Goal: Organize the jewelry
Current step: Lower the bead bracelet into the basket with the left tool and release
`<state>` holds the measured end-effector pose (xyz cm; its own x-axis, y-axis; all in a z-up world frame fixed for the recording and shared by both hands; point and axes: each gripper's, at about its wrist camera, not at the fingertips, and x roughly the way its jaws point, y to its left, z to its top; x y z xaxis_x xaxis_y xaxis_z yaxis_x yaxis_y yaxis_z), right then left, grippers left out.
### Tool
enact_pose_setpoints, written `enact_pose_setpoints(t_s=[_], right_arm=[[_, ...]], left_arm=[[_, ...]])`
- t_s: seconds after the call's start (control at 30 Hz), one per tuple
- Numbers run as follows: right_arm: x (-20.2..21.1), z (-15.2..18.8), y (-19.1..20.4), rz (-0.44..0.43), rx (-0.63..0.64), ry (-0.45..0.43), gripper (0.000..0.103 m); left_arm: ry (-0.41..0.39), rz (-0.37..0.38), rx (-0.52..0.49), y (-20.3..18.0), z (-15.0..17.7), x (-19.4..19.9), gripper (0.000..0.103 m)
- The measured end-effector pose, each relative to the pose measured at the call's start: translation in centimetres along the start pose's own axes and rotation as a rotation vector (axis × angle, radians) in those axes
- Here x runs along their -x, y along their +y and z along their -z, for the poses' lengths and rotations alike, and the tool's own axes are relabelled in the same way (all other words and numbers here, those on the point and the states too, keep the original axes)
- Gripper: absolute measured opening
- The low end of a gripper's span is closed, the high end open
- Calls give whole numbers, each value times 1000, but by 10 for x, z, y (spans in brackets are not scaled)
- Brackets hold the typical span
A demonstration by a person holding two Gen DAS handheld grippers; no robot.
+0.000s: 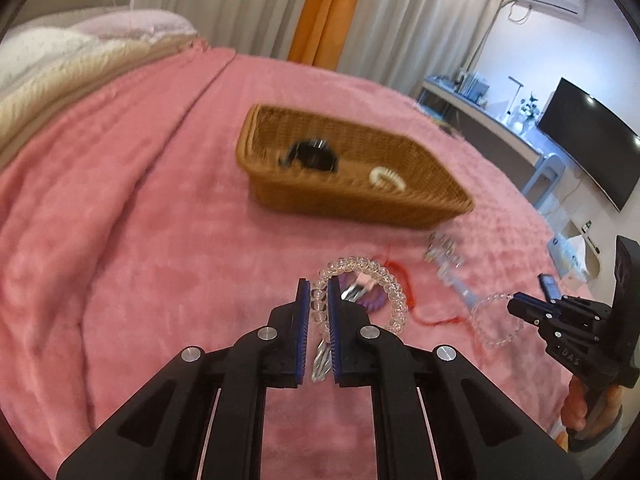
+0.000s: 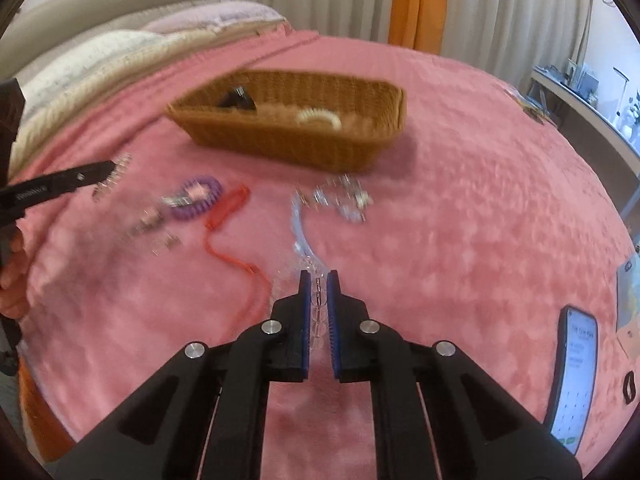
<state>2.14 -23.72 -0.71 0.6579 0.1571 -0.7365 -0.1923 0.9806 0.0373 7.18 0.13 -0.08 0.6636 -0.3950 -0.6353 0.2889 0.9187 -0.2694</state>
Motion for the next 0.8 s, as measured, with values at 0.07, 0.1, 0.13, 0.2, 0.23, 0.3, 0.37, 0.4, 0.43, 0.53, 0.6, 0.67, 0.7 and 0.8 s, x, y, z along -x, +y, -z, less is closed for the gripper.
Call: enact_pose_setpoints(t_s=[0.07,0.1,0.13,0.2,0.23,0.3,0.37,0.4,0.43,0.53,0.6,0.67,0.7,0.8], right_arm=[[6,-11,-2,-25,-14,-13,6],[10,-17,-3,-22,-11,-29,6],[13,-22,-3,-19,-7,-41,6],[20,-34,-3,-22,-3,-69,6],[22,-41,-4,-32,-6,-77,6],[24,-61,-6,-50,-17,-98,6],[24,-77,-6,-39,-9,-122,6],[22,-87,-5,-31,-2,-139,6],[21,-93,-4,-30,2,-148,6],[1,-123,-5,-29,-3,-150,6],[-13,-136,-6,-26,-4,-148,6],[-35,-151,-6,-23,-13,-135,6],[-43,-154,-7,-31,-21,-126,6],[-82,-165,-7,-75,-42,-70,6]], left_arm=[[-30,-3,-10,-8,-10,7,7],[-39,-2,-13,-10,-14,9,7],[-55,1,-18,-13,-20,12,7],[-78,2,-29,-19,-29,15,7],[-91,1,-38,-22,-36,15,7],[-107,1,-50,-27,-49,12,7],[-115,-1,-59,-30,-62,7,7],[-120,-2,-63,-32,-68,4,7],[-124,-1,-64,-32,-74,1,7],[-128,3,-67,-36,-94,-16,7],[-123,0,-70,-38,-104,-31,7],[-113,-11,-72,-40,-110,-46,7],[-106,-21,-73,-42,-113,-54,7],[-70,-68,-83,-43,-115,-82,7]])
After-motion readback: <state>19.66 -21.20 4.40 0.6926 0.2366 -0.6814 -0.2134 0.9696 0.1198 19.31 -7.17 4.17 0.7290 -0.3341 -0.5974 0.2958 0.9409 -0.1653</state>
